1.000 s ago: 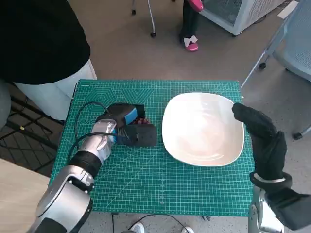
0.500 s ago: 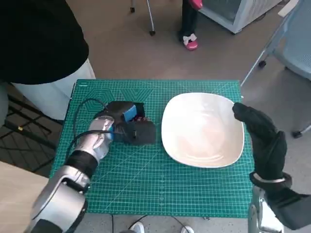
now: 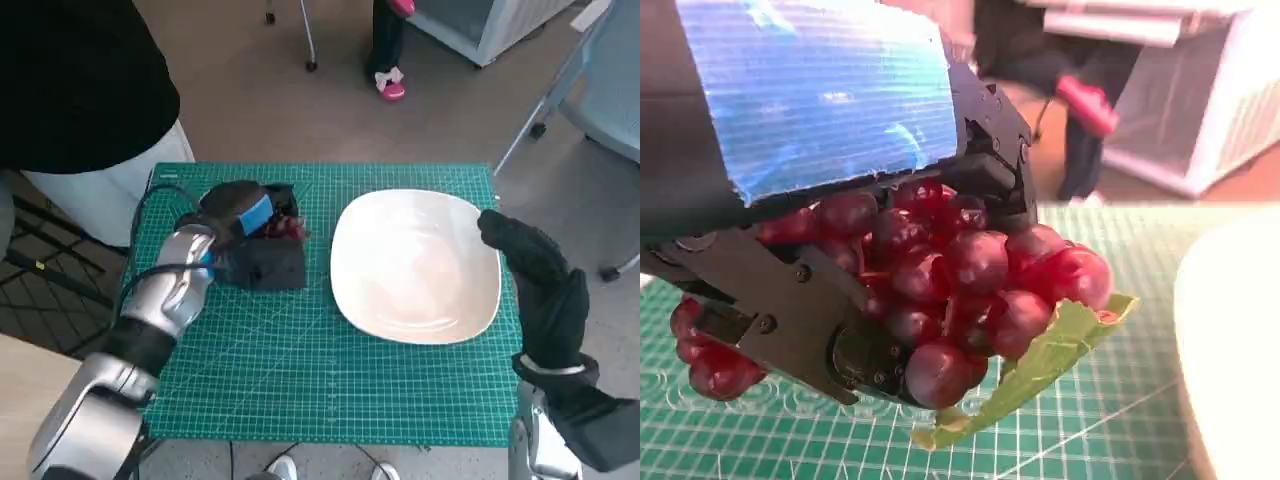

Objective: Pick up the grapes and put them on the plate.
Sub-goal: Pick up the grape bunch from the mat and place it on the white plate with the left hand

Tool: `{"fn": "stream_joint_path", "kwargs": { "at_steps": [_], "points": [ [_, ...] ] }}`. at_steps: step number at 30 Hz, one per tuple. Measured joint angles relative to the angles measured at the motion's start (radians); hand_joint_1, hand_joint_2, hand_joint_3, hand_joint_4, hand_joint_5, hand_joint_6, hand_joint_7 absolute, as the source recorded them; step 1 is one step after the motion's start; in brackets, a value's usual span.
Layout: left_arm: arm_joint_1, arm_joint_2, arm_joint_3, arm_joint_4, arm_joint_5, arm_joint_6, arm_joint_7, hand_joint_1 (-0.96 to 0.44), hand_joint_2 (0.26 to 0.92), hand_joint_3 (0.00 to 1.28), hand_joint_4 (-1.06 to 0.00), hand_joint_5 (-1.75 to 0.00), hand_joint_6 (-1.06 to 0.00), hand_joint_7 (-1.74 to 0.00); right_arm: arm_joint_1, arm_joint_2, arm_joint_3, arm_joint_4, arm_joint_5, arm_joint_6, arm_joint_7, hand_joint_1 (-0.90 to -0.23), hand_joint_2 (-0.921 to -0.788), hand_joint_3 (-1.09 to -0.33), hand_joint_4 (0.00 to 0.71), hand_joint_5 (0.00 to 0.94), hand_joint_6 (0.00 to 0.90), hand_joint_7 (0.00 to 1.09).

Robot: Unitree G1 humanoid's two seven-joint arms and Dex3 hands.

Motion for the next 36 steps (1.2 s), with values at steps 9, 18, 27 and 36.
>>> {"fn": "stream_joint_path", "kwargs": {
  "at_steps": [9,18,27,36],
  "points": [
    [0.065,0.027,0.044,-0.165,0.002,0.026,-0.002,0.0,0.921,0.11,-0.6,-1.2,-0.61,-1.22,-0.002,0.005,0.001,0.004,-0.001,0.0,-0.001,-0.611,-0.921,-0.863,0.43,0.003,0.182,0.25],
    [0.086,0.029,0.066,-0.216,0.003,0.028,0.002,0.0,0.921,0.1,-0.62,-1.18,-0.62,-1.21,-0.004,0.006,0.001,0.008,-0.001,0.0,-0.001,-0.614,-0.921,-0.861,0.432,0.004,0.182,0.25],
    [0.086,0.008,0.071,-0.24,-0.004,0.029,-0.021,0.0,0.921,0.11,-0.62,-1.2,-0.6,-1.21,-0.004,0.006,0.001,0.008,-0.001,-0.002,-0.001,-0.614,-0.921,-0.861,0.433,0.003,0.181,0.25],
    [0.062,-0.068,0.046,-0.246,-0.002,0.032,-0.076,0.0,0.921,0.14,-0.58,-1.28,-0.57,-1.21,0.004,0.005,-0.002,-0.004,0.0,-0.003,-0.001,-0.612,-0.921,-0.857,0.437,0.005,0.184,0.25]
  ]
}}
